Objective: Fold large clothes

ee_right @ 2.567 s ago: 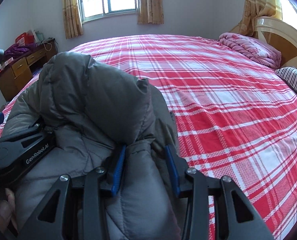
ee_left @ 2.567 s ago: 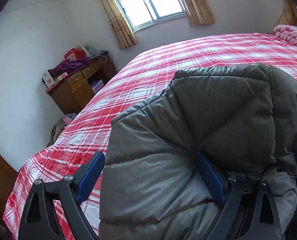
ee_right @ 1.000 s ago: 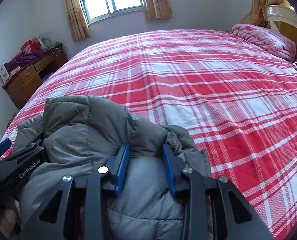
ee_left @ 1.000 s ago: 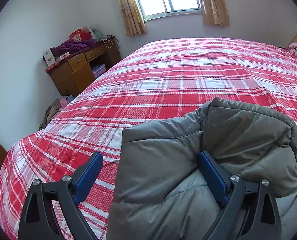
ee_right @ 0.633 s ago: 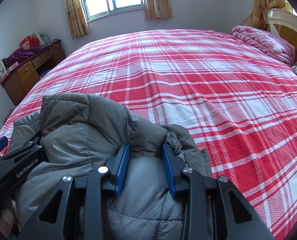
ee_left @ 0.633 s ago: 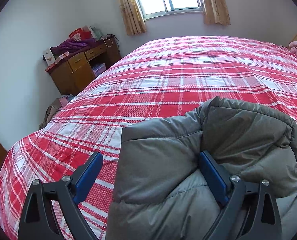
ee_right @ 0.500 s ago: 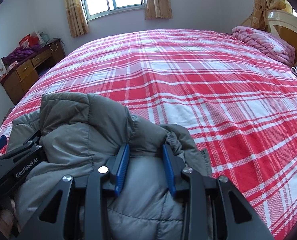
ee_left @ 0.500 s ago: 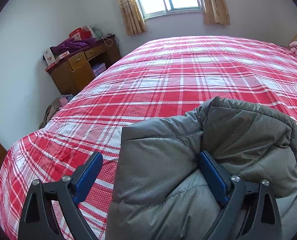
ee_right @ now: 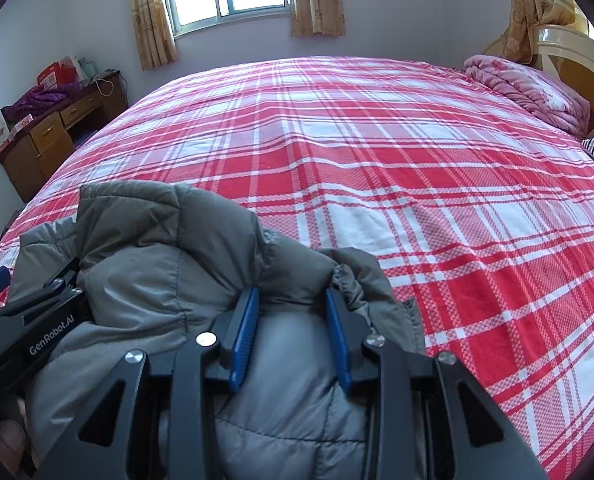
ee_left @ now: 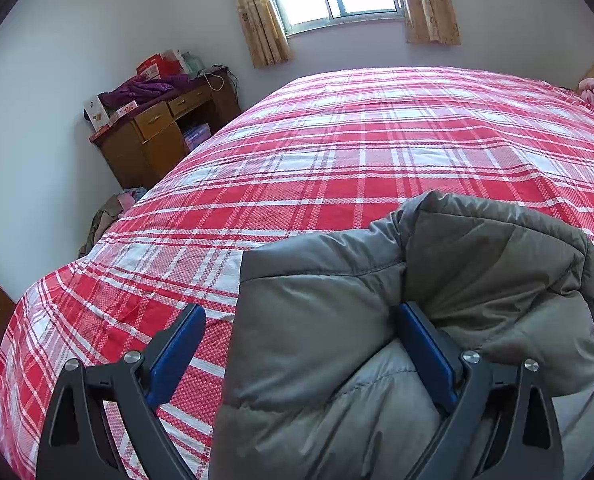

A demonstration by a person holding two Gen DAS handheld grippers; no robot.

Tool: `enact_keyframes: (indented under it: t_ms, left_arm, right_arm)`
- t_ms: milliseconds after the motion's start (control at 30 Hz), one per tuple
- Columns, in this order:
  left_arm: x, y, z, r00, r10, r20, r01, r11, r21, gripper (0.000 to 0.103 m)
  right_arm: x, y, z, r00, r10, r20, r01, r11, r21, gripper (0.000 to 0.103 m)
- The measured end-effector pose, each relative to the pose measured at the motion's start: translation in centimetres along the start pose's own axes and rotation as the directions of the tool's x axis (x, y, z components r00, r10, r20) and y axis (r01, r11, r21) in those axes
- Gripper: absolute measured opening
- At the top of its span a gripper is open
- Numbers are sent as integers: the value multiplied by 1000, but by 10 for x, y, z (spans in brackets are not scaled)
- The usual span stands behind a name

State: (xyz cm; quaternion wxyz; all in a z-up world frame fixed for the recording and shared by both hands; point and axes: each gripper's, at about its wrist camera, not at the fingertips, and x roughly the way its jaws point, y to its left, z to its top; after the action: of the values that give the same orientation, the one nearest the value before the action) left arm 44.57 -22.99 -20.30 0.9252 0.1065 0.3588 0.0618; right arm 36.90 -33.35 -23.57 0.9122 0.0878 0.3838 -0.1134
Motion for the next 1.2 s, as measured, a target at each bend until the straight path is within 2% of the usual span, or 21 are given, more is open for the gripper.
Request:
enact_keyframes:
  t_ms: [567, 633, 700, 733, 800, 833, 900, 933, 1033, 1133, 1200]
  left_arm:
    - [3, -4, 1, 1000, 6, -23, -6, 1000, 23, 97]
    - [0, 1, 3, 999, -21, -49, 23, 999, 26, 97]
    - [-16, 16, 4, 991, -99, -88, 101, 995, 16, 97]
    - [-35, 28, 1, 987, -144, -72, 145, 989, 7, 97]
    - [-59, 41, -7, 988, -151, -19, 151, 988, -2, 97]
    - [-69, 46, -15, 987, -159, -3, 159, 987, 2, 97]
    - [-73, 49, -39, 988, -146, -44, 147, 989, 14, 97]
    - [-73, 49, -48, 988, -145, -55, 145, 989, 9, 97]
    - [-81, 53, -70, 994, -105, 16, 105, 994, -8, 97]
    - [-74, 52, -75, 992, -120, 26, 121, 992, -30, 101]
    - [-66, 53, -77, 991, -130, 19, 131, 990, -47, 102]
  right_arm:
    - [2, 1, 0, 1000, -9, -10, 9, 1000, -9, 36]
    - [2, 1, 1, 1000, -6, -11, 6, 1000, -8, 36]
    - [1, -1, 2, 1000, 7, -16, -7, 1000, -7, 37]
    - [-3, -2, 2, 1000, 14, -15, -14, 1000, -11, 39]
    - [-23, -5, 0, 999, 42, 2, -42, 999, -3, 56]
    - [-38, -7, -4, 997, 77, 26, -77, 997, 22, 59]
    - [-62, -9, -14, 993, 83, 80, -86, 995, 42, 63]
    - [-74, -8, -23, 993, 67, 98, -71, 997, 40, 63]
    - [-86, -7, -49, 993, 47, 109, -49, 999, 17, 63]
    - [-85, -7, -67, 993, 22, 118, -19, 1000, -24, 62]
    - [-78, -13, -67, 994, 38, 101, -38, 999, -4, 62]
